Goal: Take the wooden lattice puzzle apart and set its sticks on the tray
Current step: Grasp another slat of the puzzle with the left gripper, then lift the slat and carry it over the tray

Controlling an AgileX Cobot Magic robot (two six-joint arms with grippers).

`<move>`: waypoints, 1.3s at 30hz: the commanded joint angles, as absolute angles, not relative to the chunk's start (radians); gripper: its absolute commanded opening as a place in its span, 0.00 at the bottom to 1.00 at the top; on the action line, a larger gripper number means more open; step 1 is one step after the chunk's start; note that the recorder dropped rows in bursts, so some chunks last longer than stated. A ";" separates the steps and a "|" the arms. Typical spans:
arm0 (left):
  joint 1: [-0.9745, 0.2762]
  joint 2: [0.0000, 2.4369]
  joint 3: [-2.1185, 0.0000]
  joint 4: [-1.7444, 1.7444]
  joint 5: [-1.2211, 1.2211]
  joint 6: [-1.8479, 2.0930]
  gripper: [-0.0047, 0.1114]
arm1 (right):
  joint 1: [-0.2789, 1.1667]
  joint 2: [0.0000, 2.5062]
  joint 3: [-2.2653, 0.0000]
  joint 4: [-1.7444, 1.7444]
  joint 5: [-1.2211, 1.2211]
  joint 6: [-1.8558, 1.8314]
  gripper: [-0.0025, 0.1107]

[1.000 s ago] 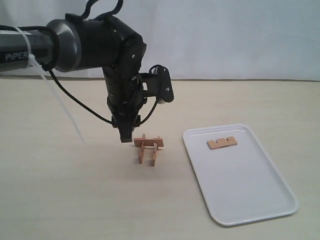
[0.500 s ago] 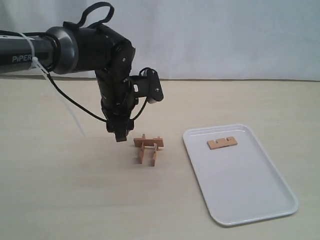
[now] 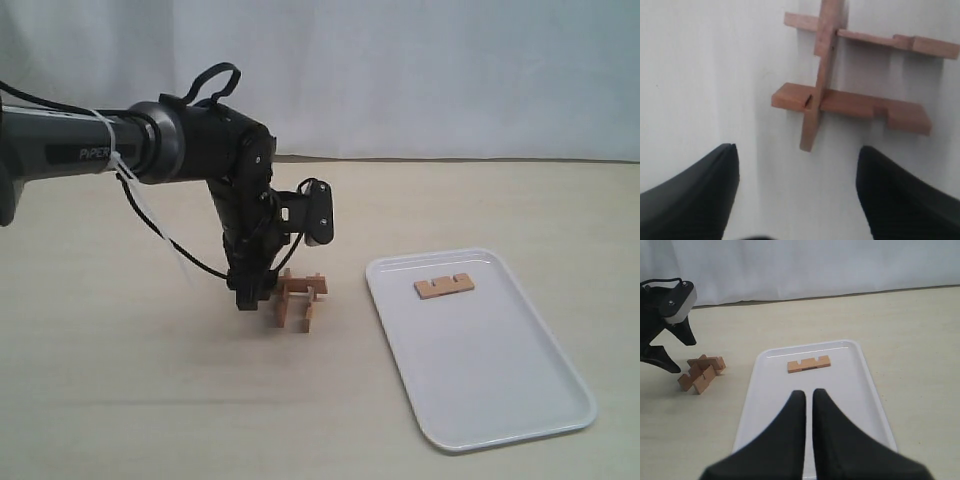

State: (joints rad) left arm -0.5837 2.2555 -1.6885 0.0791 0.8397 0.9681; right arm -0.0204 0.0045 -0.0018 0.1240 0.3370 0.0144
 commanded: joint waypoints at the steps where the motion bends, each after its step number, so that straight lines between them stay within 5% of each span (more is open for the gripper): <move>1: -0.582 2.275 -1.689 0.067 0.796 0.970 0.60 | -0.021 0.000 0.000 0.118 0.339 0.016 0.06; 9: -0.582 2.302 -1.689 0.014 0.762 0.973 0.59 | -0.021 0.000 0.000 0.118 0.339 0.016 0.06; 23: -0.582 2.305 -1.689 0.006 0.781 0.975 0.20 | -0.021 0.000 0.000 0.118 0.339 0.016 0.06; 39: -0.582 2.294 -1.689 0.067 0.829 0.975 0.17 | -0.021 0.000 0.000 0.118 0.339 0.016 0.06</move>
